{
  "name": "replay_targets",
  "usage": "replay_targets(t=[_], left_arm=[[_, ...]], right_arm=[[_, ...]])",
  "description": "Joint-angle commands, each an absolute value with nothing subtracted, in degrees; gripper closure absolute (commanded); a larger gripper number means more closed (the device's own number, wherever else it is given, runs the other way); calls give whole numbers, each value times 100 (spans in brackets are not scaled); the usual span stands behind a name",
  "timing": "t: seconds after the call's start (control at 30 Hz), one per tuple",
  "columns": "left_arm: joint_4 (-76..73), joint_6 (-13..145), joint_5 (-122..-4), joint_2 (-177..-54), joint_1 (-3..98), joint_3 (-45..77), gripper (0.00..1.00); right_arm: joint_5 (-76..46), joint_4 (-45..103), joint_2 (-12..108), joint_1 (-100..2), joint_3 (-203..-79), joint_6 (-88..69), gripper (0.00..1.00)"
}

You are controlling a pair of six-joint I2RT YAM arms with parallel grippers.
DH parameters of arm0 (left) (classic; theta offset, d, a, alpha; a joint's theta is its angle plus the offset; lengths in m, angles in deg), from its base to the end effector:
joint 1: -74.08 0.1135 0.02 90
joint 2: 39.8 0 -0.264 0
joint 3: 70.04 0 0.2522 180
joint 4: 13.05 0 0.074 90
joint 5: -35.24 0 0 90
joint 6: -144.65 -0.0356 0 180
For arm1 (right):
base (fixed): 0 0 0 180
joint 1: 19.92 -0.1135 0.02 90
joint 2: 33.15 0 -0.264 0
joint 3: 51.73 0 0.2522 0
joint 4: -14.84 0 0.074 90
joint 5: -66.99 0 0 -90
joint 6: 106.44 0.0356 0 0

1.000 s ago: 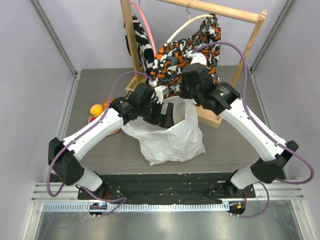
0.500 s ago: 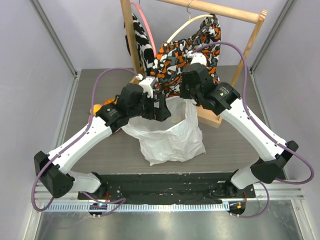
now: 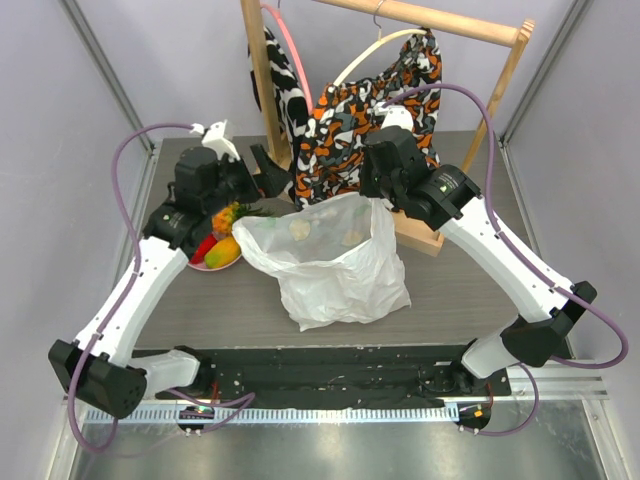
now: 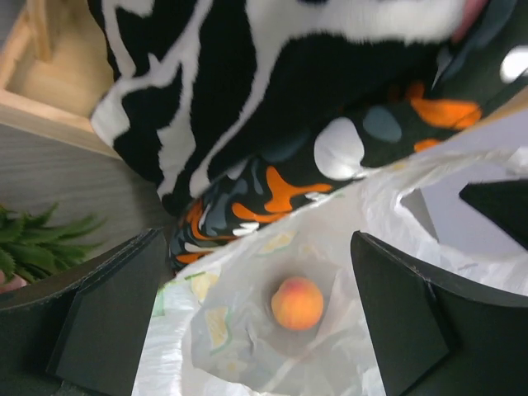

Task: Place the fruits into the plastic bag

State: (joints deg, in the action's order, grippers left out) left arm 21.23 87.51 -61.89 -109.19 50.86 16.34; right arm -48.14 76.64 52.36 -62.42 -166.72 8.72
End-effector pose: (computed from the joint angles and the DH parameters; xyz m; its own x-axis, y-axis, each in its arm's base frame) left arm 0.2488 -0.1116 0.4018 -0.5008 -0.3710 -0.7820 0.2719 0.7903 -0.5491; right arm 0.2378 0.1974 0.4440 -0.5043 0.0599 -0.8614 -0.1465 0.9772 0.1538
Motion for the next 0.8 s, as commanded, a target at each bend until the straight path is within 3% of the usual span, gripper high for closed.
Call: replay_targets(t=[0.0,0.23,0.43,0.63,0.77], left_arm=[[1680,9068,-6425,-10678,5588,1763,0],[2742,9297,-5029,-10555,6203,1948,0],[3682,9886,-4844,-10818,7055,1922,0],[4324,9062,-4245,-10985,7380,1895,0],[4439,8709,-4588,-11064,7996,1641,0]], right_arm=[[-4824,7484,5105,-6211,-16683,843,99],[-4859,7501,5105,-6193,-16718,799,99],[-4841,7510,5201,-6167,-16850,711,99],[-4859,7519,5237,-6149,-16885,702,99],[-4859,7519,5219,-6132,-16859,702,99]])
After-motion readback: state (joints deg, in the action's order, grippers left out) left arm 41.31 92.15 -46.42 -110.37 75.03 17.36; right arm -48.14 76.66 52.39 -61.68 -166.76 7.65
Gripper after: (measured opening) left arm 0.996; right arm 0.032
